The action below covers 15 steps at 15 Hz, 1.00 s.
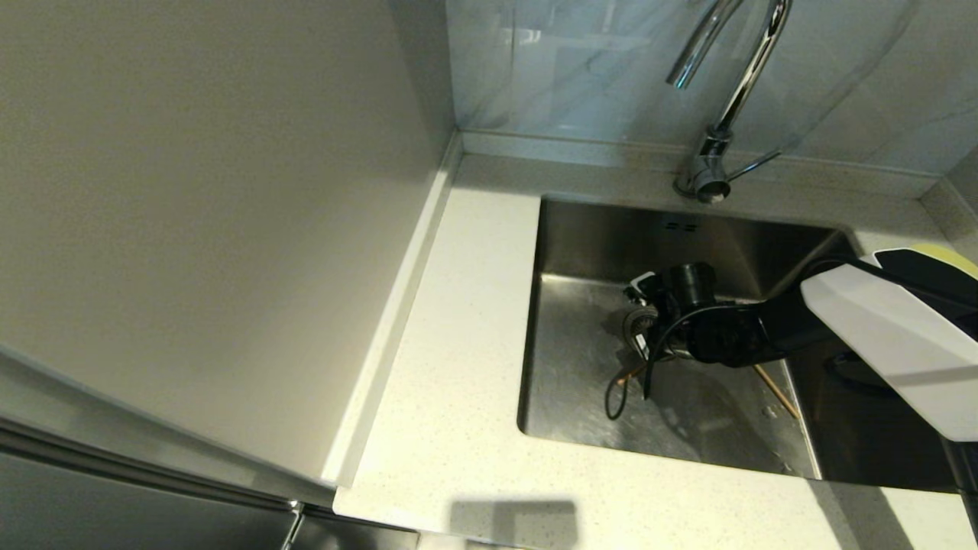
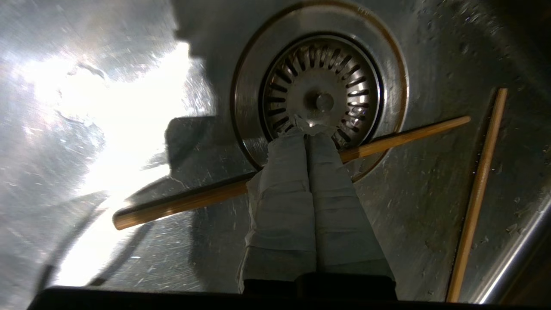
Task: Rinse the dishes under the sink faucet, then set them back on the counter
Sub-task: Put the chopsticks back to the table from the sink
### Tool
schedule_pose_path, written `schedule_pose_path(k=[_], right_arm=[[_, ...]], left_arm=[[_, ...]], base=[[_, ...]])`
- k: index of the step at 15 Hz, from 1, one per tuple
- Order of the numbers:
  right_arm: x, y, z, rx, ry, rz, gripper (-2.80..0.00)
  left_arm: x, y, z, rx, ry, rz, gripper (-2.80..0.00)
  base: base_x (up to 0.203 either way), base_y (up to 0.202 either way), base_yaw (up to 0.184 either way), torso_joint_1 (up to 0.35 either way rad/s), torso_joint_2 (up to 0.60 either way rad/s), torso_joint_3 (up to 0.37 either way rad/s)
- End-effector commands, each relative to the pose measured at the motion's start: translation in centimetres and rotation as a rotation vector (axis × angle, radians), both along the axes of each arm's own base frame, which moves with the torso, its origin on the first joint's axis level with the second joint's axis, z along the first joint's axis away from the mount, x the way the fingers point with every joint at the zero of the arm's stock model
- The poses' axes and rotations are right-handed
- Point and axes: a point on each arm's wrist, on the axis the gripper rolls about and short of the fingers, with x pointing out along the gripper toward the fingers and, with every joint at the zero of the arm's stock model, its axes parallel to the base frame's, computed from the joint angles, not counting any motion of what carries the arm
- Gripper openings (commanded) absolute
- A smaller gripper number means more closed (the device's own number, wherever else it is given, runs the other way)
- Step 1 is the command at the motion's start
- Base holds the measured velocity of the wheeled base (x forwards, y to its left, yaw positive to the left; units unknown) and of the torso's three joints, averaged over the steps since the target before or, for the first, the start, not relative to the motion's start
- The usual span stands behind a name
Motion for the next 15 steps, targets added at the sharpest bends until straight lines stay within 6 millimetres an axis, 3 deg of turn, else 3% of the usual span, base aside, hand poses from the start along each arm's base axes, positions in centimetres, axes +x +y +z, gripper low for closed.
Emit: schedule_pose_path(k=[1, 15], right_arm=[[0.3, 0.0, -1.3, -0.022, 0.025, 0.009, -2.8], [3.6, -2.4, -4.4, -0.157, 0.036, 0.048, -2.8]], left_arm=[[0.0, 0.0, 0.0, -0.001, -0.003, 0.001, -2.8], [0.0, 0.0, 0.0, -0.001, -0.003, 0.001, -2.8]], base=[[0.0, 0.0, 0.0, 0.0, 0.0, 0.0], [0.0, 0.0, 0.0, 0.0, 0.0, 0.0]])
